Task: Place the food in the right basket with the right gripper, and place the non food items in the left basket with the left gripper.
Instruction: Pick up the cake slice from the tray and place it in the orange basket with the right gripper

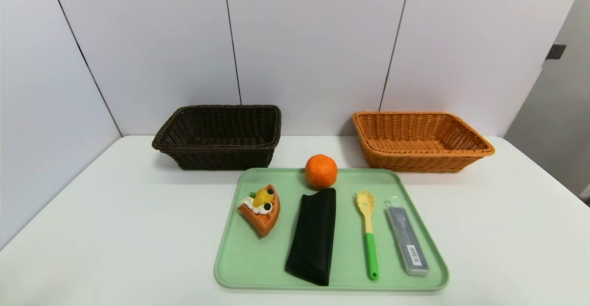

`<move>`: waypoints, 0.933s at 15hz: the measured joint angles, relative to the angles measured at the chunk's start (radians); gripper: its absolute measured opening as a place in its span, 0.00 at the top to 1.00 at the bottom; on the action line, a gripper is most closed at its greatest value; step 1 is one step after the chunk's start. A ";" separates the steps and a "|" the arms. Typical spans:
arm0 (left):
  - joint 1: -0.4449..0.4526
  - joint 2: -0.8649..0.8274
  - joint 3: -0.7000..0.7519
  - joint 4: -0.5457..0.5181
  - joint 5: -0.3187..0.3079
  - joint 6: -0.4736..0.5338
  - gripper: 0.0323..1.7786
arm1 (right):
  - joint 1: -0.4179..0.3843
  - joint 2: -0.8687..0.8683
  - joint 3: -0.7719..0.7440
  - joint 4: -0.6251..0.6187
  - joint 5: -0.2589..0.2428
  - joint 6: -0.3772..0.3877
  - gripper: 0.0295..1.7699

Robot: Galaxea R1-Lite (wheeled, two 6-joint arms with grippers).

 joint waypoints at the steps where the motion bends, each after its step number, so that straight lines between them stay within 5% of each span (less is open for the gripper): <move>1: -0.001 0.081 -0.098 0.037 -0.004 -0.030 0.05 | 0.000 0.102 -0.131 0.054 0.008 0.021 0.03; 6: -0.072 0.431 -0.464 0.356 -0.011 -0.175 0.05 | 0.072 0.596 -0.737 0.434 0.024 0.210 0.03; 10: -0.160 0.576 -0.489 0.196 -0.006 -0.318 0.05 | 0.242 0.874 -0.979 0.723 0.025 0.430 0.03; 14: -0.278 0.645 -0.479 0.183 -0.007 -0.329 0.05 | 0.354 1.008 -1.006 0.888 0.025 0.470 0.03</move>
